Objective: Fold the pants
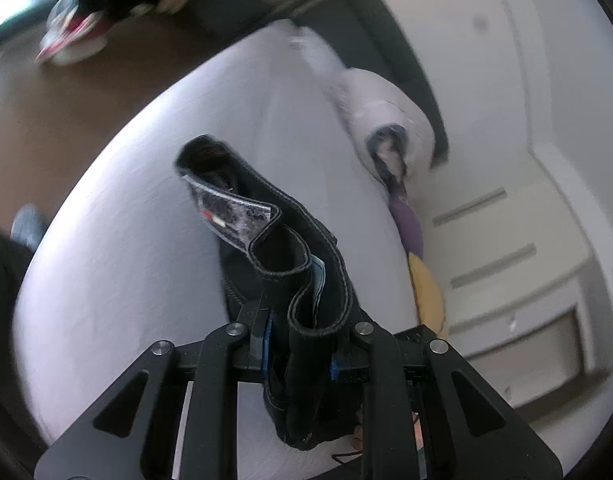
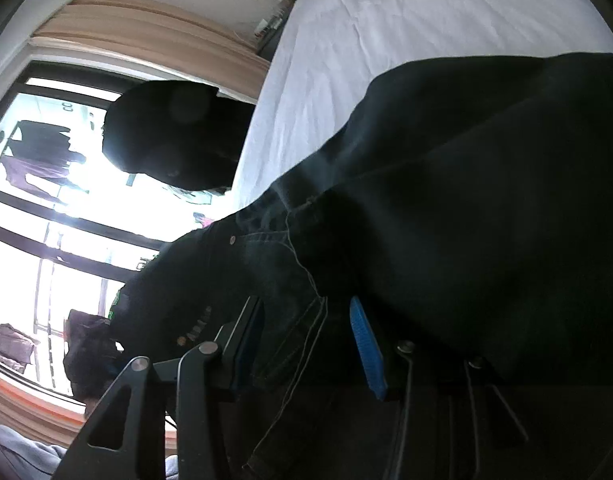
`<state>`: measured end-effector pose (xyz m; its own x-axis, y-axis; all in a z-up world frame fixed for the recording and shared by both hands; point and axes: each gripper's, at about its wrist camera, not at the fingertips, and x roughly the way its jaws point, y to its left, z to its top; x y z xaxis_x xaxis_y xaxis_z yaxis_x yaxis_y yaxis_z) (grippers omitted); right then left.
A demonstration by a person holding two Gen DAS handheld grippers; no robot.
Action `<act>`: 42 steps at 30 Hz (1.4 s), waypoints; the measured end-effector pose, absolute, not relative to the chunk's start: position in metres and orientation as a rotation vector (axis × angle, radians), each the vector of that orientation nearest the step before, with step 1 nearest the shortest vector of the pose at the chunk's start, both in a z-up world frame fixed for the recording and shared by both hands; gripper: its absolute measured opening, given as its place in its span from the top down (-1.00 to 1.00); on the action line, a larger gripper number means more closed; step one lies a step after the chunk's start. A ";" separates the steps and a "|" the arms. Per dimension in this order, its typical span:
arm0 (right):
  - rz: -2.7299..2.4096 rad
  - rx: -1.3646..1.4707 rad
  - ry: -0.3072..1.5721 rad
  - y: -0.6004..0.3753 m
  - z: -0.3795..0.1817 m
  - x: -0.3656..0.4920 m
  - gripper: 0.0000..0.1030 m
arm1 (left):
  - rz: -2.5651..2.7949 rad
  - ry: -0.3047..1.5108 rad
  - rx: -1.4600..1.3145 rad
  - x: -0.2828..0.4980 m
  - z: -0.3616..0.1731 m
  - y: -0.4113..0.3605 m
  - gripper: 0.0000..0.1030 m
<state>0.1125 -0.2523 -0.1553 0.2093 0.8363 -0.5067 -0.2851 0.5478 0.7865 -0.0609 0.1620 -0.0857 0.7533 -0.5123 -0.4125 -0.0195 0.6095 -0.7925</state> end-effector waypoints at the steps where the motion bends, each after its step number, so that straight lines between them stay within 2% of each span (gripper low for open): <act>1: 0.854 0.630 1.094 -0.256 -0.155 0.112 0.04 | -0.324 0.674 -0.857 -0.058 -0.077 0.154 0.66; 3: 0.859 0.727 1.101 -0.267 -0.146 0.112 -0.32 | -0.353 0.669 -0.765 -0.049 -0.054 0.128 0.66; 5: 0.857 0.767 1.051 -0.284 -0.129 0.109 -0.53 | -0.400 0.666 -0.647 -0.038 -0.032 0.090 0.66; 9: 0.873 0.756 0.991 -0.325 -0.096 0.105 -0.53 | -0.530 0.709 -0.486 -0.015 -0.021 -0.008 0.66; 15: 0.833 0.786 0.949 -0.387 -0.084 0.088 -0.60 | -0.615 0.814 -0.206 -0.019 -0.063 -0.127 0.66; 23: 0.814 0.717 1.060 -0.392 -0.105 0.068 -0.59 | -0.638 0.806 0.006 -0.032 -0.075 -0.175 0.66; 25: 0.797 0.691 1.082 -0.388 -0.106 0.070 -0.46 | -0.637 0.781 0.077 -0.039 -0.074 -0.186 0.66; 27: 0.780 0.645 1.095 -0.384 -0.105 0.075 -0.02 | -0.636 0.761 0.129 -0.045 -0.073 -0.193 0.66; 28: 0.770 0.617 1.098 -0.383 -0.103 0.076 0.11 | -0.638 0.750 0.148 -0.045 -0.076 -0.187 0.66; 29: 0.753 0.591 1.094 -0.382 -0.101 0.077 0.43 | -0.639 0.738 0.164 -0.056 -0.080 -0.180 0.66; 30: 0.732 0.568 1.095 -0.383 -0.100 0.077 0.60 | -0.639 0.728 0.183 -0.058 -0.080 -0.183 0.66; 34: 0.714 0.533 1.075 -0.385 -0.100 0.078 0.69 | -0.650 0.704 0.251 -0.066 -0.086 -0.195 0.67; 42: 0.716 0.561 1.016 -0.407 -0.097 0.079 0.71 | -0.681 0.694 0.293 -0.072 -0.086 -0.230 0.69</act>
<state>0.0787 -0.4070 -0.0966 0.3400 0.7571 -0.5578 -0.2698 0.6468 0.7134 -0.0722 -0.2300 -0.0863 0.5667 -0.4767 -0.6720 0.6630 0.7481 0.0283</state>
